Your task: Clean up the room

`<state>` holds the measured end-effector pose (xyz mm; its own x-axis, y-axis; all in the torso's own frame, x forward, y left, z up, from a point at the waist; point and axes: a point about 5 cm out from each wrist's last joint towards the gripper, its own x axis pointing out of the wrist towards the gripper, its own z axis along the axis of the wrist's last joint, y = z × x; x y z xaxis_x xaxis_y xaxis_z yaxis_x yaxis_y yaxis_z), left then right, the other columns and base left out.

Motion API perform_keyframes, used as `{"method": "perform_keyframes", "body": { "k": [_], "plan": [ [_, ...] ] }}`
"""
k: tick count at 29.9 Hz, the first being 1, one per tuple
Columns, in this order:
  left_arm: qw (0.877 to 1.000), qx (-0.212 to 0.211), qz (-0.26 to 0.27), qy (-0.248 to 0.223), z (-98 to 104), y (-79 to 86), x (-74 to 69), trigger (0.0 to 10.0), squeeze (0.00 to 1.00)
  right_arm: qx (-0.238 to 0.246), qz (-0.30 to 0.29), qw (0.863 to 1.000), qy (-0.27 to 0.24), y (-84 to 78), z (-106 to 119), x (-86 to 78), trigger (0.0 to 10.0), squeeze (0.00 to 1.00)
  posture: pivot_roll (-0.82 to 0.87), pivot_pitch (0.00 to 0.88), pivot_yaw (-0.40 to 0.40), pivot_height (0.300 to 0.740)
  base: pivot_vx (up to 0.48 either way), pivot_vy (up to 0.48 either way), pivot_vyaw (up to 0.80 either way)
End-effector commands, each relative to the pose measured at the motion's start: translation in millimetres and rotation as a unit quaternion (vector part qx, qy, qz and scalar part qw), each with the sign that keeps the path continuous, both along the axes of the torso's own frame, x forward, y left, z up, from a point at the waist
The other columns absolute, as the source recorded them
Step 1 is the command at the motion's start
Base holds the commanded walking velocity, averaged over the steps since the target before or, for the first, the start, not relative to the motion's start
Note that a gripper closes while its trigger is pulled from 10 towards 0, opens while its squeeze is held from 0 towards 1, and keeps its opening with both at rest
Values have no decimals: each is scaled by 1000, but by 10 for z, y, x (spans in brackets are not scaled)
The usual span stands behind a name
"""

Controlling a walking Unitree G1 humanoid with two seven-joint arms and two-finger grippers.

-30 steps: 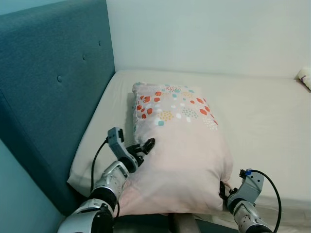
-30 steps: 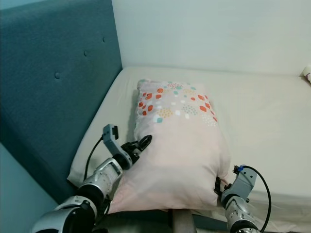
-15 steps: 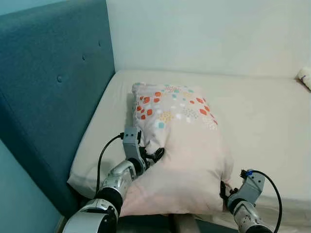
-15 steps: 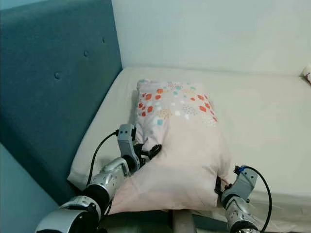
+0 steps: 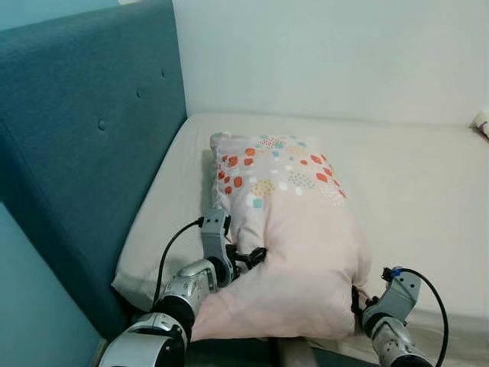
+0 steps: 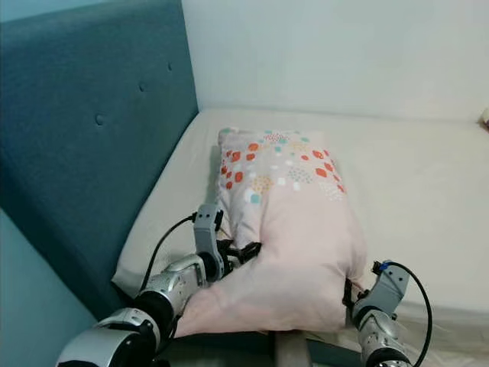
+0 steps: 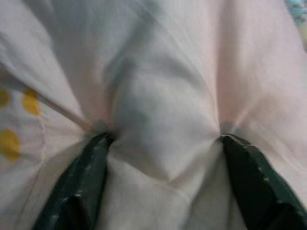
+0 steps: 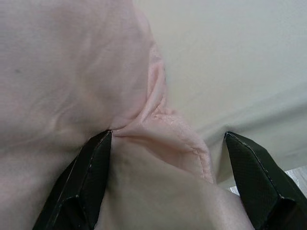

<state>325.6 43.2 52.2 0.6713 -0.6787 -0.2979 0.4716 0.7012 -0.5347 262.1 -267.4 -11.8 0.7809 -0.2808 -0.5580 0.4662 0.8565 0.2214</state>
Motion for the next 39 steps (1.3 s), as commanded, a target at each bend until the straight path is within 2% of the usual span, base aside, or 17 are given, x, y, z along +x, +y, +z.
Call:
{"method": "perform_keyframes", "body": {
  "k": [1, 8, 20, 23, 24, 26, 27, 29, 30, 31, 32, 34, 35, 36, 37, 38, 39],
  "plan": [
    [997, -41, -53, 39, -18, -399, -161, 118, 0, 0, 6, 1000, 3, 37, -14, 2, 10000, 0, -111, 0, 22, 466, 0, 0, 0],
    [993, -89, -24, 69, 51, -443, -119, 0, 0, -1, -1, 1000, -2, 2, -1, -3, 10000, 0, -113, 0, 22, 466, 0, 0, 0],
    [993, -97, -13, 59, 153, -452, -45, 0, 0, -4, -10, 1000, -18, -58, 75, 52, 10000, 0, -115, 0, 25, 466, 0, 0, 0],
    [997, -80, 7, -10, 443, -422, 173, 0, 0, -1, -17, 999, -49, -109, 191, 145, 10000, 0, -119, 0, 27, 466, 0, 0, 0],
    [997, -80, 7, -10, 443, -422, 173, 0, 0, -1, -17, 999, -49, -109, 191, 145, 10000, 0, -119, 0, 27, 466, 0, 0, 0],
    [995, -55, 24, -76, 710, -366, 348, 0, 0, 1, -24, 995, -95, -168, 328, 233, 10000, 0, -127, 0, 30, 466, 0, 0, 0],
    [995, -55, 24, -76, 710, -366, 348, 0, 0, 1, -24, 995, -95, -168, 328, 233, 10000, 0, -127, 0, 30, 466, 0, 0, 0],
    [983, 2, 67, -171, 1088, -201, 579, 0, 0, -6, -30, 987, -156, -262, 508, 312, 10000, 0, -139, 0, 33, 466, 0, 0, 0],
    [976, 20, 84, -200, 1223, -136, 648, 0, 0, -9, -32, 985, -171, -294, 559, 329, 10000, 0, -139, 0, 33, 466, 0, 0, 0],
    [976, 20, 84, -200, 1223, -136, 648, 0, 0, -9, -32, 985, -171, -294, 559, 329, 10000, 0, -139, 0, 33, 466, 0, 0, 0],
    [965, 45, 114, -231, 1382, -25, 731, 0, 0, -12, -34, 983, -182, -320, 599, 341, 10000, 0, -147, 0, 36, 466, 0, 0, 0],
    [948, 85, 157, -264, 1568, 146, 826, 0, 0, -12, -34, 981, -189, -339, 626, 349, 10000, 0, -150, 0, 37, 466, 0, 0, 0],
    [948, 85, 157, -264, 1568, 146, 826, 0, 0, -12, -34, 981, -189, -339, 626, 349, 10000, 0, -150, 0, 37, 466, 0, 0, 0],
    [929, 115, 204, -287, 1738, 341, 901, 0, 0, -11, -37, 981, -193, -357, 642, 351, 10000, 0, -155, 0, 38, 466, 0, 0, 0],
    [929, 115, 204, -287, 1738, 341, 901, 0, 0, -11, -37, 981, -193, -357, 642, 351, 10000, 0, -155, 0, 38, 466, 0, 0, 0],
    [918, 133, 229, -296, 1813, 451, 932, 0, 0, -13, -37, 980, -194, -364, 648, 350, 10000, 0, -159, 0, 40, 466, 0, 0, 0],
    [918, 133, 229, -296, 1813, 451, 932, 0, 0, -13, -37, 980, -194, -364, 648, 350, 10000, 0, -159, 0, 40, 466, 0, 0, 0]
  ]
}}
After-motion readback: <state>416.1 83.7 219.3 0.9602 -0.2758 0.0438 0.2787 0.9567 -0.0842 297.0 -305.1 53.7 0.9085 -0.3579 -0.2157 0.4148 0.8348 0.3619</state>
